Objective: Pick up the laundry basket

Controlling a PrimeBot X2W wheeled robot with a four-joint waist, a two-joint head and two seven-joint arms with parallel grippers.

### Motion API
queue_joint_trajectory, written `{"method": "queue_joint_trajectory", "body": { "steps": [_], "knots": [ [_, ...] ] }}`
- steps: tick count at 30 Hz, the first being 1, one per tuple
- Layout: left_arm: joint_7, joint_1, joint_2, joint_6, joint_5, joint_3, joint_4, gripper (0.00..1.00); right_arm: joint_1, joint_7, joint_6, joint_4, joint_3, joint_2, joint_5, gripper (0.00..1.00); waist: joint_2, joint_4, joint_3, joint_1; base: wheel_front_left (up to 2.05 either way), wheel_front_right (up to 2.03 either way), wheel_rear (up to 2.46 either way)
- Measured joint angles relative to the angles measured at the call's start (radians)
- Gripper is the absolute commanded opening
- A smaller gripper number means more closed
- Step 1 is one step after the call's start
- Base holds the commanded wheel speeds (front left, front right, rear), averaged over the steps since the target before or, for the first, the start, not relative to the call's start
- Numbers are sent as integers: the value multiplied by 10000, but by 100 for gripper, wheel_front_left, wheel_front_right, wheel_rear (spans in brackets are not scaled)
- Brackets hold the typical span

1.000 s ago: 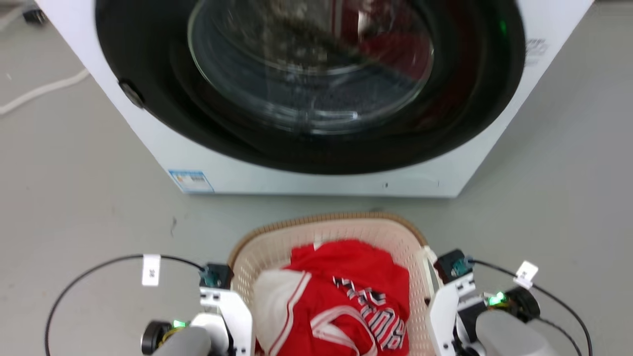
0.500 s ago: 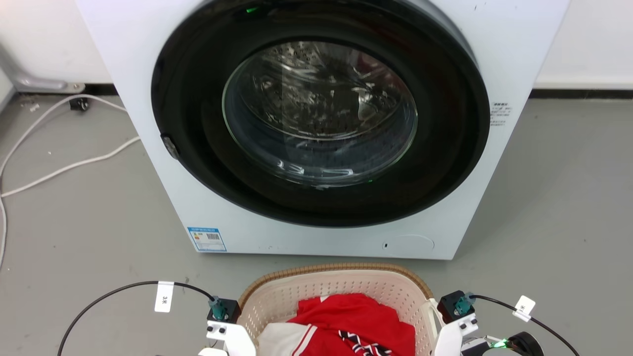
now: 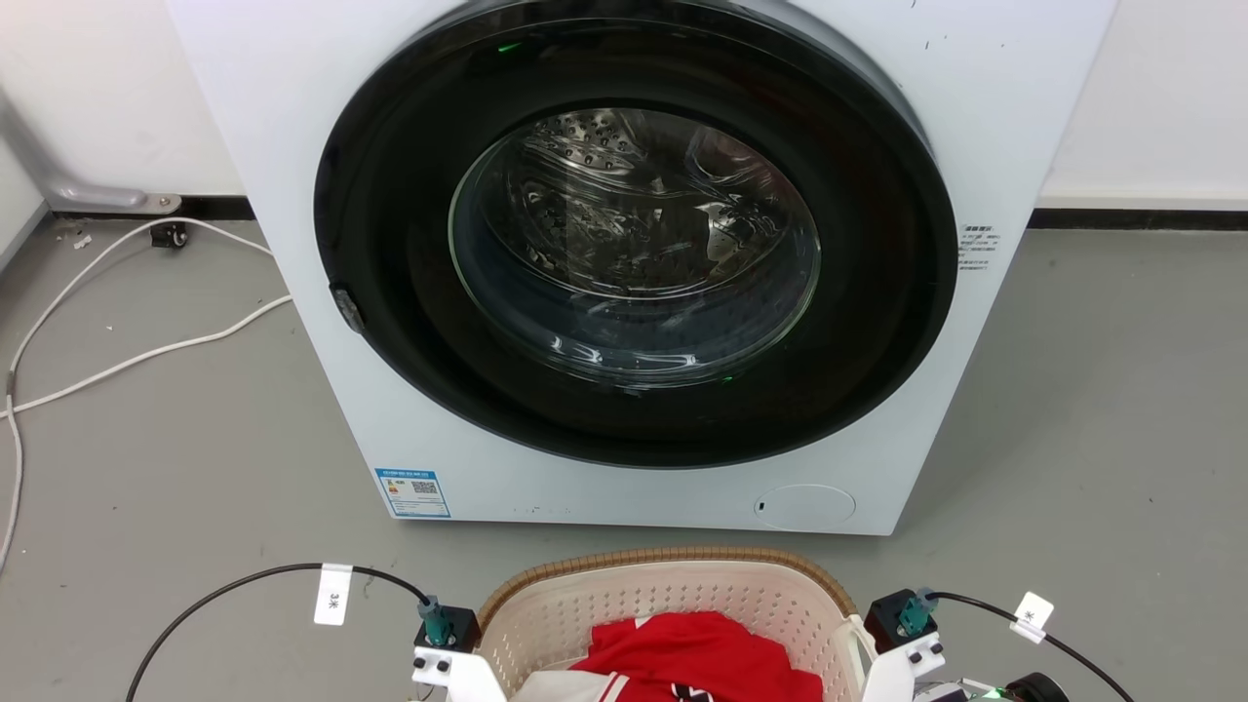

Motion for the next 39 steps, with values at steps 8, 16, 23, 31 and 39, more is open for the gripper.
{"method": "queue_joint_trajectory", "body": {
  "steps": [8, 16, 23, 31, 39],
  "knots": [
    [109, -2, 56, 0, -483, -428, -13, 0, 1, 98, 0, -6, 399, -44, 426, 0, 0, 11, -79, 0, 0, 0, 0],
    [128, -12, 105, 0, -874, -807, 0, 0, -1, 128, 0, 0, 761, -63, 794, 0, 0, 15, -83, 1, 0, 0, 0],
    [67, -58, 144, -2, -1143, -1106, 35, 0, -10, 84, 0, 17, 1030, -63, 1078, 0, 0, -4, -74, 1, 0, 0, 0],
    [44, -86, 180, -2, -1482, -1415, 61, 0, -15, 54, 0, 46, 1287, -61, 1352, 0, 0, -35, -87, 1, 0, 0, 0],
    [8, -139, 203, -2, -1743, -1701, 82, 0, -30, 23, 0, 73, 1476, -61, 1540, 0, 0, -48, -99, 1, 0, 0, 0]
  ]
}}
